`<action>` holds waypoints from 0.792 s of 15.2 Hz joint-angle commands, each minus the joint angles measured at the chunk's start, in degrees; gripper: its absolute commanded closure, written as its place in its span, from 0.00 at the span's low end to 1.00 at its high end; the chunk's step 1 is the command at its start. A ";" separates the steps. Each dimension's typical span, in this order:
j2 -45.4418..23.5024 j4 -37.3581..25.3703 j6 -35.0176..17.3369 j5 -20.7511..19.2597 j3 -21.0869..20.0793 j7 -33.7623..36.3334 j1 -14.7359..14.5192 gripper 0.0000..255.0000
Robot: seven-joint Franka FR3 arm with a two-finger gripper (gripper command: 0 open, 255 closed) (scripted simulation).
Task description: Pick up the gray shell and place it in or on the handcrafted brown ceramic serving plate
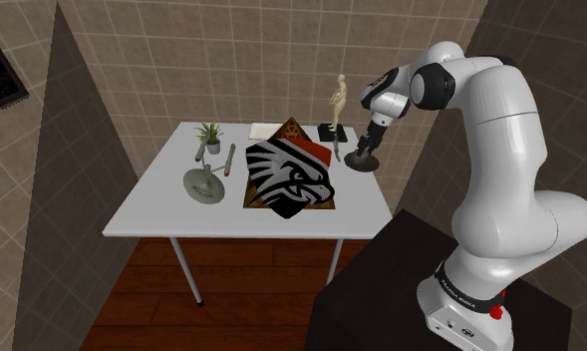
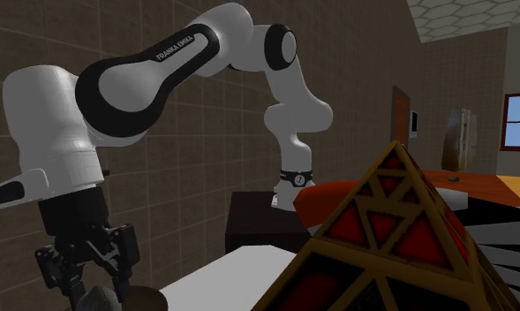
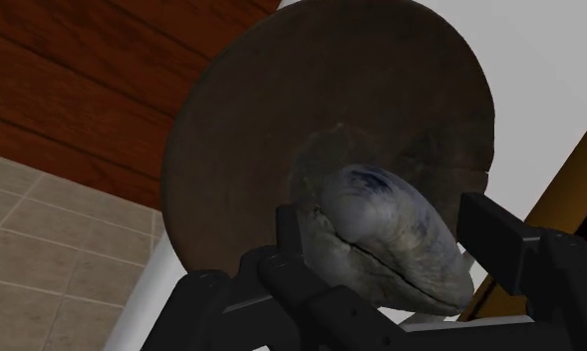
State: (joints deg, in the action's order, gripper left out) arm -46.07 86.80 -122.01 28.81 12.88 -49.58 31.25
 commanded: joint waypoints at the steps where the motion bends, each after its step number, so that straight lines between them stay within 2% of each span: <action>1: -0.35 0.04 0.01 0.01 -0.06 -0.05 0.03 1.00; 5: -0.35 0.04 0.02 0.02 -0.05 -0.06 0.02 1.00; 6: -0.34 0.08 -0.01 0.02 -0.05 -0.07 0.01 0.00; 11: -0.35 0.04 0.02 0.02 -0.05 -0.06 0.02 0.00; 12: 0.64 -0.21 1.28 -0.39 0.29 0.17 0.14 0.00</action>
State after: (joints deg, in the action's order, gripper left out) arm -45.98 86.67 -121.38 28.63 12.98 -49.44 31.27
